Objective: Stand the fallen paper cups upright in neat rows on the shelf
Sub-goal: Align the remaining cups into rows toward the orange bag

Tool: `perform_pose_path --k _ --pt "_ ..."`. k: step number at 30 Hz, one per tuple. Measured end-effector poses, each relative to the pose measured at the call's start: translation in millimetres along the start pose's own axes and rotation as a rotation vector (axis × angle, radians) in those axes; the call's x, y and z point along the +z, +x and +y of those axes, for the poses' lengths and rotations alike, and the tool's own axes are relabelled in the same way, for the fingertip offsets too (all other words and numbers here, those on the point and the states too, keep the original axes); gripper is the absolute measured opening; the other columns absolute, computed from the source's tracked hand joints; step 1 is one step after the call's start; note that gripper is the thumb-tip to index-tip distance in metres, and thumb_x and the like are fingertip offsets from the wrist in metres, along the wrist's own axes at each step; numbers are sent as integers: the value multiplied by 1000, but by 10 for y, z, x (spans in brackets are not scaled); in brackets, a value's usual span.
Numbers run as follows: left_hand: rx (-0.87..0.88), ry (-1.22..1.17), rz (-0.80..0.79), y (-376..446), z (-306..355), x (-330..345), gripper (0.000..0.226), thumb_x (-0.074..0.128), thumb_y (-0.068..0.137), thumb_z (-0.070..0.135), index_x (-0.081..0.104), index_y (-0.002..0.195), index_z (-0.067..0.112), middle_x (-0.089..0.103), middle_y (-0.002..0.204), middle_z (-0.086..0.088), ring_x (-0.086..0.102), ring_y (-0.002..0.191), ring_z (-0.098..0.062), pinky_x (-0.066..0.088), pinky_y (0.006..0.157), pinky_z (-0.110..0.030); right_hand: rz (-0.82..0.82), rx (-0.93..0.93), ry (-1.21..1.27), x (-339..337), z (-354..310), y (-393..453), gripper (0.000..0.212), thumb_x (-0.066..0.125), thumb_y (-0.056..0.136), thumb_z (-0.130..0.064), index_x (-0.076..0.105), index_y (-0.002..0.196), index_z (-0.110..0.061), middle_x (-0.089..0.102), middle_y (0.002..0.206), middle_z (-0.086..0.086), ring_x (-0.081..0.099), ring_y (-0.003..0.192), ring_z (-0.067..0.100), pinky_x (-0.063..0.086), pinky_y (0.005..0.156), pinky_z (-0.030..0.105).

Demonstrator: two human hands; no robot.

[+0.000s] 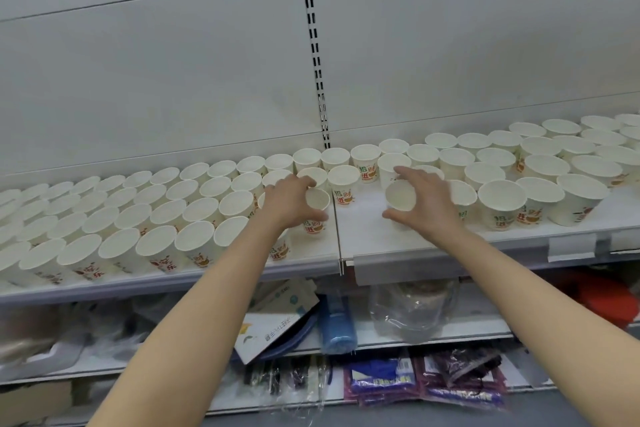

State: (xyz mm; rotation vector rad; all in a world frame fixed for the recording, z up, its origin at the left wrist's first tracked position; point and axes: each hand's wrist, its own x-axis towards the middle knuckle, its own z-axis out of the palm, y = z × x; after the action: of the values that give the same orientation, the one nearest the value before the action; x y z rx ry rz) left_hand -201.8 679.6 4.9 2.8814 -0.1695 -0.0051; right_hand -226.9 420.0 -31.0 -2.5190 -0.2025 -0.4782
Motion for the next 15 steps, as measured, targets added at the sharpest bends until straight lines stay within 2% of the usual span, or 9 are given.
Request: perform_pose_path --k 3,9,12,15 --pt "32 78 9 52 -8 68 79 75 68 59 49 135 26 52 133 -3 49 122 -25 30 100 -44 -102 -59 202 221 -263 -25 82 85 66 -32 46 137 -19 51 134 1 43 125 21 30 103 28" --pt "70 165 -38 75 -126 49 85 72 69 64 46 139 24 53 134 -4 47 125 -26 29 101 -45 -178 31 262 585 -470 42 83 84 67 -26 43 139 -16 41 138 2 39 129 16 27 101 18" --pt "73 226 -21 86 -195 38 75 69 70 66 53 130 25 59 124 -3 48 119 -27 31 95 -44 -160 107 255 649 -460 38 80 83 67 -26 44 136 -20 44 135 2 42 126 17 29 97 18" --pt "77 287 8 103 -199 90 70 63 71 70 56 125 26 60 119 -3 46 115 -28 30 93 -42 -137 139 251 704 -491 65 79 81 69 -27 42 137 -19 46 137 3 41 128 18 30 100 23"
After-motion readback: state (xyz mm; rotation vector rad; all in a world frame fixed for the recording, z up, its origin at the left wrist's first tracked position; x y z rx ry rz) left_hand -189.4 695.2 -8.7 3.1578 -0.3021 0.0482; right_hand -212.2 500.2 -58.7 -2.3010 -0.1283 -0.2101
